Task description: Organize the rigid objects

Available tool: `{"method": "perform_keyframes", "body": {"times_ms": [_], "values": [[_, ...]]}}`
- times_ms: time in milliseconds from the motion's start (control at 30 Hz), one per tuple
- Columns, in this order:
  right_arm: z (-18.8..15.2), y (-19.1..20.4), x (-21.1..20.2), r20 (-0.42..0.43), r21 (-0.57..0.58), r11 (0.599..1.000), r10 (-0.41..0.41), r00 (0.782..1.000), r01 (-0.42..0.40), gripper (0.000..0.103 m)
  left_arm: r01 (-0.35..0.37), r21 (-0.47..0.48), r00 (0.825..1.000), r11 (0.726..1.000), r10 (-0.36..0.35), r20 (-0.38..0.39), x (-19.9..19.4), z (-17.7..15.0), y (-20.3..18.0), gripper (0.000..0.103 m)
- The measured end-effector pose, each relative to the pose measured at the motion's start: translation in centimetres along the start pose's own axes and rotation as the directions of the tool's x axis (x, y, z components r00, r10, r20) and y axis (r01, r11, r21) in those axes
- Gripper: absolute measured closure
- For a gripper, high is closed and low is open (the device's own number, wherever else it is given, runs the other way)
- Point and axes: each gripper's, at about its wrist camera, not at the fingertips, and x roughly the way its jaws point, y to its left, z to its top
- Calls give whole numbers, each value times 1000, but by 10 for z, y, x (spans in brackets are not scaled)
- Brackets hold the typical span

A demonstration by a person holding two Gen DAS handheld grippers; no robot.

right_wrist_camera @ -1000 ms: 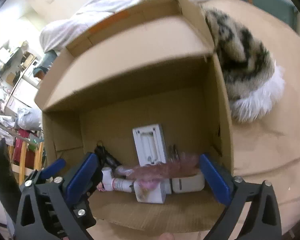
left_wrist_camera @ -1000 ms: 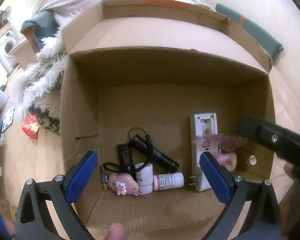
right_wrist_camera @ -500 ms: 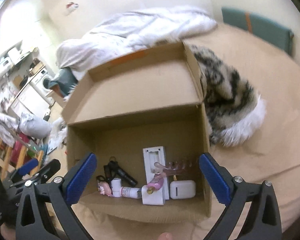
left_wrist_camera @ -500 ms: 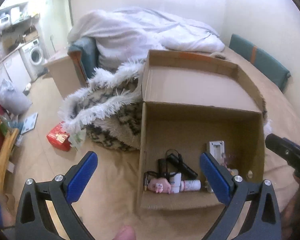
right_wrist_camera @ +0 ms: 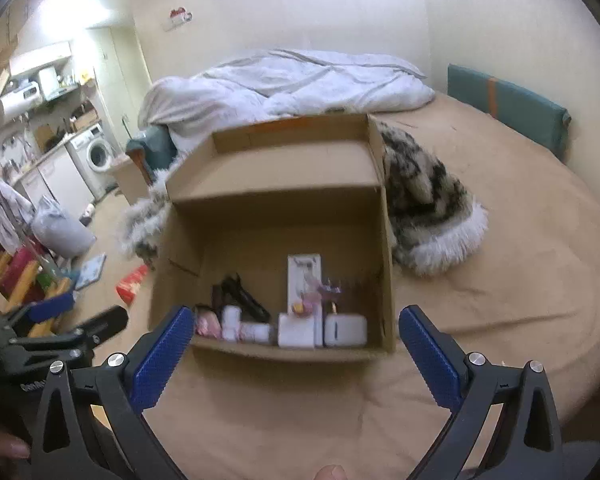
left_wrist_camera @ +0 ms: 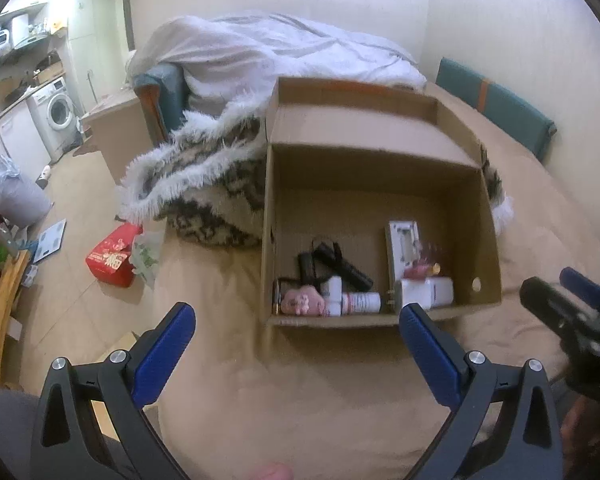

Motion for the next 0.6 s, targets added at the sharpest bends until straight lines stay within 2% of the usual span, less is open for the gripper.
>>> {"method": "perform_keyframes", "body": {"times_ms": [100, 167, 300, 600], "values": [[-9, -4, 16, -49, 35, 999, 18, 999, -16, 0, -12, 15, 1000, 1000, 13, -18, 10, -1, -1, 1], [-10, -6, 27, -82, 30, 1000, -1, 997, 3, 0, -23, 24, 999, 999, 23, -24, 16, 0, -2, 1], [-11, -7, 39, -107, 44, 999, 4, 994, 1, 0, -4, -7, 999, 1000, 4, -42, 23, 1, 0, 1], [-13, 0, 42, -116, 9, 1000, -15, 993, 16, 0, -35, -19, 998, 999, 34, -47, 27, 2, 6, 1]]}}
